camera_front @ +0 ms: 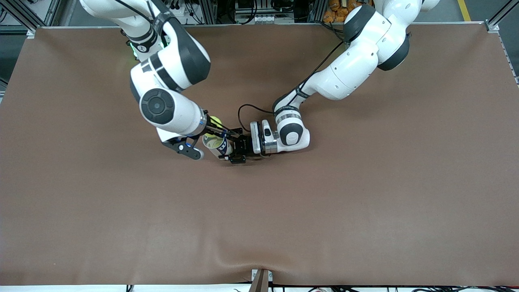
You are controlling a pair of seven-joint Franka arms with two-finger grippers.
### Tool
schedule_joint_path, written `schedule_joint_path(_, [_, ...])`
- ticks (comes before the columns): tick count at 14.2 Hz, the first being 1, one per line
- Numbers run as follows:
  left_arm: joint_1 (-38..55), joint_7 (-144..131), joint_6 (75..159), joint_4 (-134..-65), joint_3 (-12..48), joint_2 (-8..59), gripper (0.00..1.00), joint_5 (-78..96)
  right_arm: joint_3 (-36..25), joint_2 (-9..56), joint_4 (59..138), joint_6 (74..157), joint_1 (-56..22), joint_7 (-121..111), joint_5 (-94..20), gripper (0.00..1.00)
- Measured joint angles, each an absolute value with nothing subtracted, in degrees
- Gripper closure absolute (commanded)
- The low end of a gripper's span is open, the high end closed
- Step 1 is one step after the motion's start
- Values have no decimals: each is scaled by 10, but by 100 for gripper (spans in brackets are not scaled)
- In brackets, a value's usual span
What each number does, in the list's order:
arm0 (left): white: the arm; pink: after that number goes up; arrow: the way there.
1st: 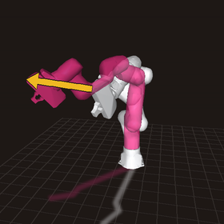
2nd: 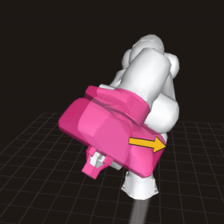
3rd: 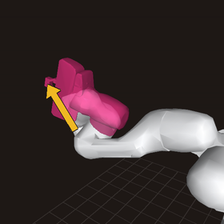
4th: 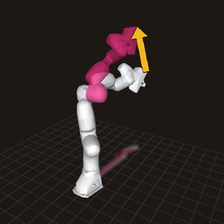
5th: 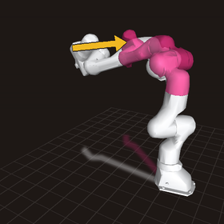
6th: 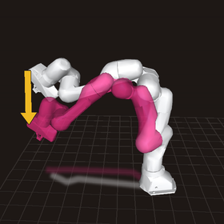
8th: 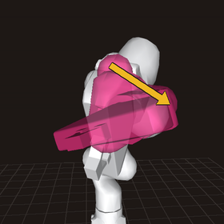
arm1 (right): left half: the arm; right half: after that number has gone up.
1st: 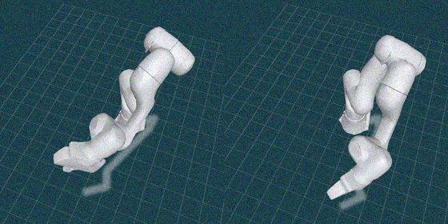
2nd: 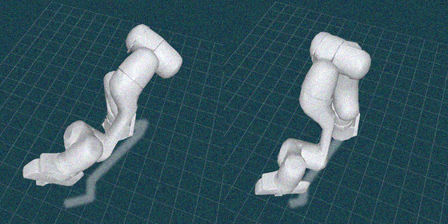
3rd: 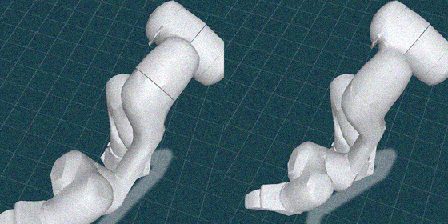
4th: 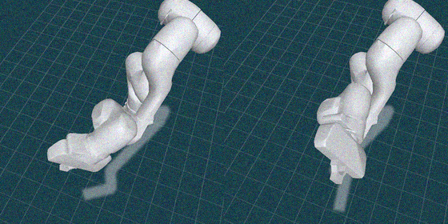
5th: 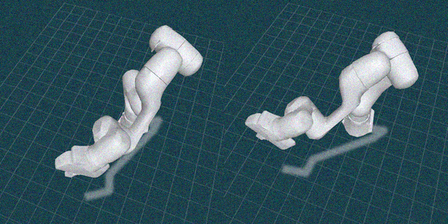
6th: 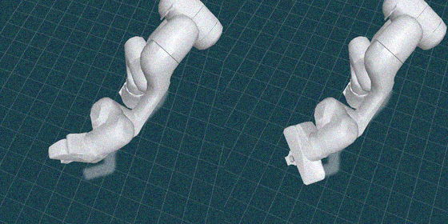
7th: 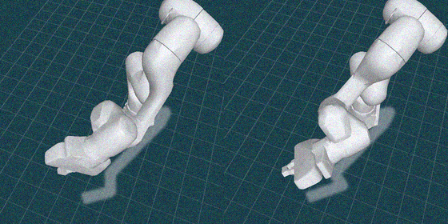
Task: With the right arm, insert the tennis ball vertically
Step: 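Carry the second ball over the can opening with the right gripper, then release the second ball into the can and withdraw the right gripper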
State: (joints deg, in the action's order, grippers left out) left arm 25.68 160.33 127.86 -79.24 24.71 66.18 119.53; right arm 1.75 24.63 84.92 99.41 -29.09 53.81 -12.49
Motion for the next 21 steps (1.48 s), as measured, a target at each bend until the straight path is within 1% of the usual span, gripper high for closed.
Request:
schedule_joint_path(5, [257,1603,1277,-792,247,662,24,1195,9,261,849,1014,-292,546,-125,58])
schedule_joint_path(7, [257,1603,1276,-792,246,662,24,1195,9,265,849,1014,-292,548,-125,51])
schedule_joint_path(8, [257,1603,1276,-792,246,662,24,1195,9,266,849,1015,-292,549,-124,38])
schedule_joint_path(9, [257,1603,1276,-792,246,662,24,1195,9,268,849,1017,-292,550,-124,3])
schedule_joint_path(10, [257,1603,1276,-792,246,662,24,1195,9,269,849,1018,-292,551,-124,0])
schedule_joint_path(16, [257,1603,1274,-793,246,663,23,1195,5,270,849,1018,-291,554,-124,0])
schedule_joint_path(17, [257,1603,1274,-793,246,663,19,1195,5,270,849,1018,-291,554,-124,0])
schedule_joint_path(18, [257,1603,1274,-793,246,663,14,1195,4,270,849,1018,-291,554,-124,0])
schedule_joint_path(21, [257,1603,1275,-793,245,663,8,1195,2,270,849,1018,-289,554,-124,0])
